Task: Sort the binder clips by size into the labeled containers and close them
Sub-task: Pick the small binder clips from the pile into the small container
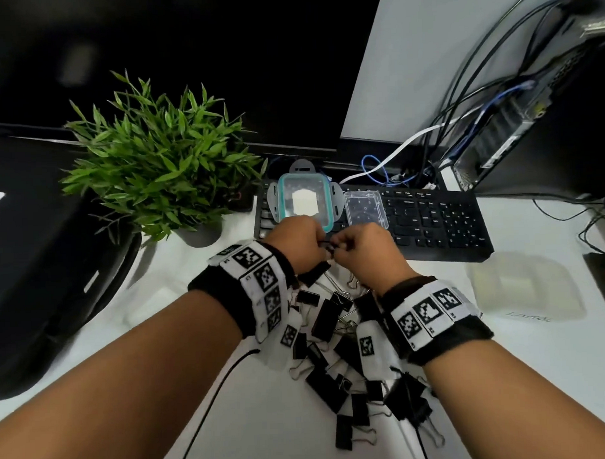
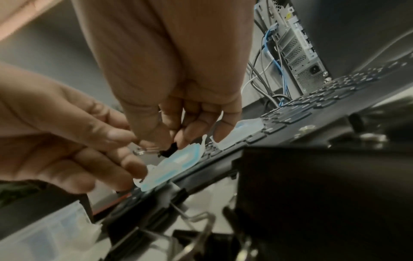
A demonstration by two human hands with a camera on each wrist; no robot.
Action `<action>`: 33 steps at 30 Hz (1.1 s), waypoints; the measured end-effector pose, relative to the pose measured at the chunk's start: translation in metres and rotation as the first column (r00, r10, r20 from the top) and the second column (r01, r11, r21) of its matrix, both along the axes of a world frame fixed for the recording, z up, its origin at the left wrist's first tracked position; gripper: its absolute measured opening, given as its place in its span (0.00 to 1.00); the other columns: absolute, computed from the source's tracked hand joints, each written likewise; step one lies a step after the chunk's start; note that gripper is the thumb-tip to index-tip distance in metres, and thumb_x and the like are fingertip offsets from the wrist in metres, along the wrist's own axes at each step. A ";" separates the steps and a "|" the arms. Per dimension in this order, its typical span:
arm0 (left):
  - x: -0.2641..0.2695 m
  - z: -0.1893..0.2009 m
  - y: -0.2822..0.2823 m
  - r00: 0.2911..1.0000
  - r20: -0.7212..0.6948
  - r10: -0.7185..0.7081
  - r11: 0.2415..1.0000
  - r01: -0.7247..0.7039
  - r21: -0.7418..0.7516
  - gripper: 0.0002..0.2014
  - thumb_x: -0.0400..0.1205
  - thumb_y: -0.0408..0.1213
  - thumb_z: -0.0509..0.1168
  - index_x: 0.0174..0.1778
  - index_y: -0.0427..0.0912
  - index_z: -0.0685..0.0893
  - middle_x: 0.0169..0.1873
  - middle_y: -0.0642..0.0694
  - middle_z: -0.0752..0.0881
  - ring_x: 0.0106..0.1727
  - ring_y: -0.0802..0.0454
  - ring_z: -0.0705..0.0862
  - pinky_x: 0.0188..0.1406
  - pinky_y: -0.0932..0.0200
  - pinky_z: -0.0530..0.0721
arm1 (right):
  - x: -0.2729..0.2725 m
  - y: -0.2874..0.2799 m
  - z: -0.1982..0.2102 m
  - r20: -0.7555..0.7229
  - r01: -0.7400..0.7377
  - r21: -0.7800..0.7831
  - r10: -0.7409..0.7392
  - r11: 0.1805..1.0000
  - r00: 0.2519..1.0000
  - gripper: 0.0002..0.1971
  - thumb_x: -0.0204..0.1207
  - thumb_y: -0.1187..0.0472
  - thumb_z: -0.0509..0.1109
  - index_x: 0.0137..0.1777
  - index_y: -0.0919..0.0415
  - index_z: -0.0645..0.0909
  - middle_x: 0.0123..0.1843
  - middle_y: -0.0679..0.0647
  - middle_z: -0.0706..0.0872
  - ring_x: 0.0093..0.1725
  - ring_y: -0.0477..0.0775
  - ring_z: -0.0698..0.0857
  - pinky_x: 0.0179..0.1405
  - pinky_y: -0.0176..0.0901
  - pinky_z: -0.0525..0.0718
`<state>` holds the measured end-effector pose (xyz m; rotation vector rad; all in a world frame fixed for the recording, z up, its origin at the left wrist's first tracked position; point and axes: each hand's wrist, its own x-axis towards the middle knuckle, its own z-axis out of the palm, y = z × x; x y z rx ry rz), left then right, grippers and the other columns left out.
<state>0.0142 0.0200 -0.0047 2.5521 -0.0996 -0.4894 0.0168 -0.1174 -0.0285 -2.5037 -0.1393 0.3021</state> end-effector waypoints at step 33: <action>-0.029 -0.017 -0.011 0.958 0.287 -0.029 0.994 -0.002 0.107 0.07 0.81 0.35 0.64 0.42 0.41 0.88 0.34 0.46 0.90 0.32 0.54 0.85 0.39 0.60 0.86 | -0.005 -0.004 0.010 -0.169 -0.077 0.129 0.098 0.989 0.981 0.09 0.71 0.74 0.74 0.31 0.67 0.80 0.45 0.70 0.89 0.50 0.68 0.89 0.48 0.56 0.86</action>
